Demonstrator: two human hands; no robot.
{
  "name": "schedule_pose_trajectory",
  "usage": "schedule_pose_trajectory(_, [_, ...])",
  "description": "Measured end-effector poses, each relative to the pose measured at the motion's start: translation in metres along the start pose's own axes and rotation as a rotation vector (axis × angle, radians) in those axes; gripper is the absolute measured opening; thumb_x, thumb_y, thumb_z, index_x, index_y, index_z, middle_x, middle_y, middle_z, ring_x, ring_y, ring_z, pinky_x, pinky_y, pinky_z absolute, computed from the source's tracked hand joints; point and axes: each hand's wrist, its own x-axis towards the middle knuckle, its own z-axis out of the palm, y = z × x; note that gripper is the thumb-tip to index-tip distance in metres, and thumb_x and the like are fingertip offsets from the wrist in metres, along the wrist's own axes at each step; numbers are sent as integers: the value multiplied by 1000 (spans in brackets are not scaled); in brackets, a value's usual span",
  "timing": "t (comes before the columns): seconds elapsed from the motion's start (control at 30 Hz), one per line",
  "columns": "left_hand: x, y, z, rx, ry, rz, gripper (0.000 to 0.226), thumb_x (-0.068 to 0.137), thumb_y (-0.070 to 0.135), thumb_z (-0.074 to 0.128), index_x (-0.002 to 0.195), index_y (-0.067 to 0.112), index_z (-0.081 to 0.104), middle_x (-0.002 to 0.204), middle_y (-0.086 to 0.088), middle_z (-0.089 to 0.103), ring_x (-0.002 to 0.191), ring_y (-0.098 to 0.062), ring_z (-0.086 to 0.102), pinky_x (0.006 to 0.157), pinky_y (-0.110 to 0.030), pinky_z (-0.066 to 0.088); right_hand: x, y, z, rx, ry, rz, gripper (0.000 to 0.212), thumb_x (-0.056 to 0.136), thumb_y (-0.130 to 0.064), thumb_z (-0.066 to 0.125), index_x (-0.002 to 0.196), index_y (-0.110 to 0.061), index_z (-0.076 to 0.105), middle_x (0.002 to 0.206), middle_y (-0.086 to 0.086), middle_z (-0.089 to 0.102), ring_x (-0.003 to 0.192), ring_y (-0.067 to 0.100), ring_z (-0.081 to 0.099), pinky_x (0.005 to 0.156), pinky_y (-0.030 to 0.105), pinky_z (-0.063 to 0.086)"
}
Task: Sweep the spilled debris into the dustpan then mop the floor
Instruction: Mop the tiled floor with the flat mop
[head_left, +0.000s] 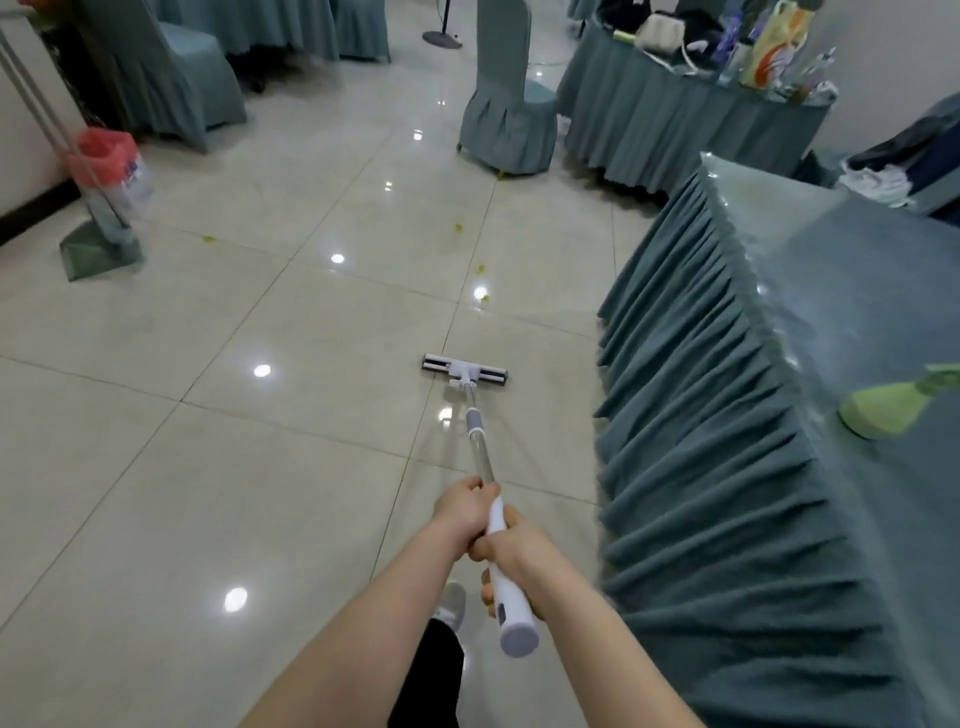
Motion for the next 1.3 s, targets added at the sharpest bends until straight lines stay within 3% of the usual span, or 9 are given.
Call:
schedule_pose_trajectory(0.2, [133, 113, -9, 43, 33, -13, 34, 85, 26, 53, 53, 19, 47, 60, 0, 50, 67, -22, 47, 59, -29, 35, 107, -128, -39, 94, -41, -27, 38, 84, 0, 53, 118, -17, 50, 77, 16, 53, 34, 22, 51, 39, 26, 46])
schedule_pose_trajectory(0.5, [295, 281, -9, 41, 14, -32, 27, 86, 27, 54, 60, 20, 56, 67, -2, 57, 69, -22, 54, 66, -29, 43, 225, -318, -114, 69, -37, 9, 32, 79, 4, 49, 106, -11, 57, 74, 16, 55, 40, 22, 51, 42, 26, 46])
schedule_pose_trajectory(0.73, [444, 384, -21, -38, -13, -38, 20, 91, 25, 52, 99, 11, 64, 83, -5, 63, 70, -20, 60, 52, -23, 45, 337, -451, -151, -38, -23, -11, 38, 79, 4, 49, 110, -17, 56, 84, 20, 62, 41, 23, 52, 43, 28, 48])
schedule_pose_trajectory(0.83, [519, 440, -29, -83, -5, -33, 21, 88, 27, 53, 104, 16, 63, 86, -4, 64, 68, -18, 60, 48, -21, 44, 389, -523, -170, -75, -25, -21, 32, 81, 4, 47, 106, -15, 56, 69, 13, 56, 36, 21, 49, 40, 25, 46])
schedule_pose_trajectory(1.03, [677, 572, -53, -139, -120, -161, 50, 76, 31, 67, 118, 21, 43, 105, -8, 64, 81, -22, 65, 59, -29, 52, 491, -686, -201, -102, -15, 19, 36, 87, 0, 49, 100, -33, 50, 71, 15, 54, 42, 20, 49, 42, 27, 50])
schedule_pose_trajectory(1.13, [763, 634, -64, -136, -100, -171, 48, 82, 31, 66, 117, 23, 34, 99, -6, 58, 78, -20, 61, 58, -28, 50, 551, -764, -211, -57, -24, -8, 29, 91, -8, 41, 102, -30, 56, 67, 10, 51, 36, 18, 44, 39, 25, 46])
schedule_pose_trajectory(1.2, [819, 664, -73, -132, -86, -179, 46, 87, 29, 59, 123, 25, 32, 98, -6, 56, 78, -22, 59, 61, -30, 50, 592, -804, -216, -58, -16, -40, 37, 85, -4, 40, 105, -30, 58, 69, 10, 50, 36, 18, 43, 38, 24, 44])
schedule_pose_trajectory(1.3, [882, 688, -86, -110, -74, -185, 43, 89, 26, 54, 127, 26, 33, 99, -8, 55, 82, -26, 58, 64, -32, 51, 646, -842, -214, -89, -23, -54, 45, 79, 1, 41, 108, -29, 56, 79, 12, 52, 48, 24, 50, 42, 27, 48])
